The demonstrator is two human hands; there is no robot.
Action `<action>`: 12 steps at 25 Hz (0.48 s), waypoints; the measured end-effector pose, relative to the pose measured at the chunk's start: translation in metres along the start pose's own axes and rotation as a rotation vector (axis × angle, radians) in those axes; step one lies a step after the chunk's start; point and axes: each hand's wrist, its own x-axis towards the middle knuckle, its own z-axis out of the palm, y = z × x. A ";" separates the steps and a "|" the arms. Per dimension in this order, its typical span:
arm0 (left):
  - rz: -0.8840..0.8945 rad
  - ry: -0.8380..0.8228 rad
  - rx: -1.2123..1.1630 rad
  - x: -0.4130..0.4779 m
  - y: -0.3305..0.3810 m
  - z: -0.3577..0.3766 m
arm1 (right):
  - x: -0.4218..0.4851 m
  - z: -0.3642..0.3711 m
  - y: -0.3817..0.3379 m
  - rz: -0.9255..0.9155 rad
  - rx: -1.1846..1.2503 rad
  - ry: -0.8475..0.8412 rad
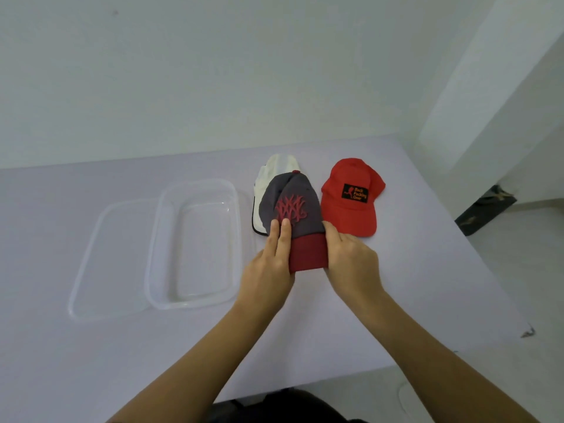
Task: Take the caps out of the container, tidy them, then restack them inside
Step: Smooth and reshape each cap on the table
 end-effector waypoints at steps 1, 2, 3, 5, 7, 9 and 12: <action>0.007 0.022 -0.052 -0.001 0.001 0.000 | 0.002 -0.002 -0.002 -0.002 0.059 -0.026; 0.004 0.038 -0.106 -0.002 0.001 0.000 | 0.003 -0.003 -0.004 -0.001 0.129 -0.043; -0.003 0.046 -0.141 -0.004 0.002 0.000 | 0.003 -0.005 -0.005 0.006 0.184 -0.052; -0.010 0.033 -0.136 -0.004 0.002 -0.001 | 0.003 -0.007 -0.008 0.001 0.153 -0.045; -0.018 0.008 -0.047 -0.001 0.003 -0.003 | 0.003 -0.009 -0.012 0.008 0.057 -0.044; -0.029 0.000 0.037 0.001 0.002 -0.003 | 0.001 -0.007 -0.018 0.032 0.031 -0.062; -0.142 -0.052 -0.041 0.007 -0.001 -0.006 | -0.002 -0.002 -0.017 0.042 0.047 -0.095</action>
